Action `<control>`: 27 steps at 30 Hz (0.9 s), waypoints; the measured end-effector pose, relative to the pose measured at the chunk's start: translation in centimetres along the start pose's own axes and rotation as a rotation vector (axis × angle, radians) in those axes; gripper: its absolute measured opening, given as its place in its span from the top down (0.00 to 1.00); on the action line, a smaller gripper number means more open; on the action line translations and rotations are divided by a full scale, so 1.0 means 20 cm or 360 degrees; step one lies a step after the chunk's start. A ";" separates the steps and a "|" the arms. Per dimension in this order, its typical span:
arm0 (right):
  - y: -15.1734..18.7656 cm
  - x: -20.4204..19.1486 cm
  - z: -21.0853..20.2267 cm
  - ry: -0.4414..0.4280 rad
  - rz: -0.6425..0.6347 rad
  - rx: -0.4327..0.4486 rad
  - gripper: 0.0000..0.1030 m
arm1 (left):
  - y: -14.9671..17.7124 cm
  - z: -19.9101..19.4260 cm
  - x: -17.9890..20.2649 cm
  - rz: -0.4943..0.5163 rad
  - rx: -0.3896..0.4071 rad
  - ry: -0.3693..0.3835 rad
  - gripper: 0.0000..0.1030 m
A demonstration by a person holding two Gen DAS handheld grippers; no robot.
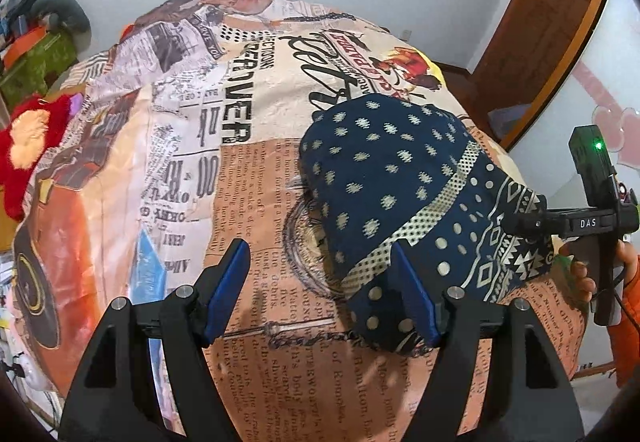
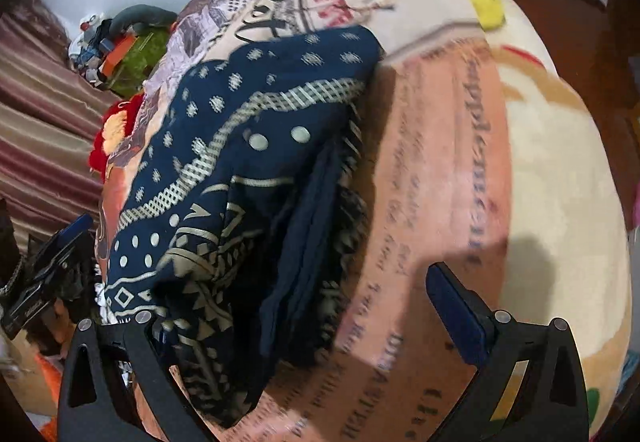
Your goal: Fold large clothes
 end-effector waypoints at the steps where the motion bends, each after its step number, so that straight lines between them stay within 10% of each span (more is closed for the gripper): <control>1: 0.00 0.00 0.00 -0.0010 0.0003 -0.0006 0.00 | -0.01 0.01 0.01 -0.0002 -0.0004 0.0016 0.30; 27: -0.26 -0.17 0.30 -0.0280 -0.0005 -0.0073 0.00 | -0.05 0.63 0.10 -0.0645 -0.0489 0.0784 0.06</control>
Point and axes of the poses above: each gripper's, at about its wrist camera, not at the fingertips, and z roughly the way its jaws point, x to its right, y to its underside, the point moved 9 cm from there along z, roughly the way its jaws point, and after that the axes turned 1 degree about x, right-handed, at the moved point
